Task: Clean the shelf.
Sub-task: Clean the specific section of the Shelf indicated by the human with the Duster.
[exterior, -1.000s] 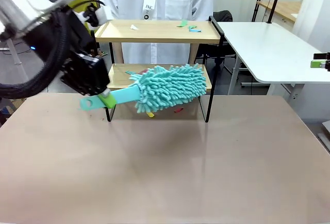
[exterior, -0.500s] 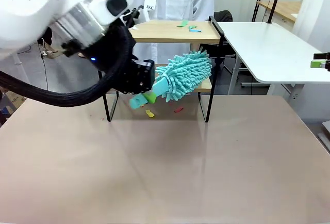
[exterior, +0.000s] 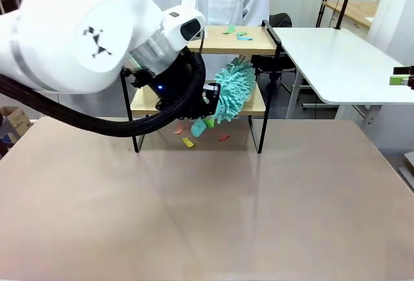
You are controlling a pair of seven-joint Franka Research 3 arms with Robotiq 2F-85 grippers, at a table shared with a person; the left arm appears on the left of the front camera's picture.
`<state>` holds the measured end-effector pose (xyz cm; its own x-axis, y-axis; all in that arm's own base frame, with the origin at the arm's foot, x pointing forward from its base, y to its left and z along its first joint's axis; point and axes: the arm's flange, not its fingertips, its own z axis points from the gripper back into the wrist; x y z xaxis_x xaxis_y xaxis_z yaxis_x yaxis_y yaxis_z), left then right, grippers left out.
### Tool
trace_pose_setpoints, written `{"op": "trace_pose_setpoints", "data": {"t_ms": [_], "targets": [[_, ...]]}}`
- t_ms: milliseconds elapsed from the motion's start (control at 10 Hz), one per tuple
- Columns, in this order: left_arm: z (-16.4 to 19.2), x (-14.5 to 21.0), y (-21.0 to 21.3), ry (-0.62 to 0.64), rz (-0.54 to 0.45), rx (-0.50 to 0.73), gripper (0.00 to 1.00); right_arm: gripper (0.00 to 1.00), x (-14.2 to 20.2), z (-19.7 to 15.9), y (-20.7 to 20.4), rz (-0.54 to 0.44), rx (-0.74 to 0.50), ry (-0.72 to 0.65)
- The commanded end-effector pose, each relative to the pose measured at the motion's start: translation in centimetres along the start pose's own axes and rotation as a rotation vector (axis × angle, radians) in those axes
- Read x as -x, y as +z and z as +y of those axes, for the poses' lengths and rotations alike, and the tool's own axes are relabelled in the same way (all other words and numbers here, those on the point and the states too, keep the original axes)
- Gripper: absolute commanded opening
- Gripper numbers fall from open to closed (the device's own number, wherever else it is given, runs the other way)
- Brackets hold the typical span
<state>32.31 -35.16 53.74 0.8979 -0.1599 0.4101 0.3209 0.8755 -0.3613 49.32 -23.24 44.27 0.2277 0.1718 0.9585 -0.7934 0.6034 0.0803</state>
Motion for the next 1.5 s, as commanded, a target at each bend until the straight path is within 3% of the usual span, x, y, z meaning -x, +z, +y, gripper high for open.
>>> {"op": "trace_pose_setpoints", "data": {"t_ms": [0, 700, 1400], "targets": [[-1.9, -1.3, -1.0, 0.035, -0.053, 0.005, 0.13, 1.00, -0.2, 0.1, 0.0, 0.006, 0.001, 0.006], [-4.3, -5.6, -6.0, 0.123, -0.128, -0.043, 0.13, 1.00, -0.2, 0.1, 0.0, 0.006, 0.001, 0.006], [-5.9, -4.9, -9.7, 0.160, -0.074, -0.079, 0.13, 1.00, -0.2, 0.1, 0.0, 0.006, 0.001, 0.006]]}}
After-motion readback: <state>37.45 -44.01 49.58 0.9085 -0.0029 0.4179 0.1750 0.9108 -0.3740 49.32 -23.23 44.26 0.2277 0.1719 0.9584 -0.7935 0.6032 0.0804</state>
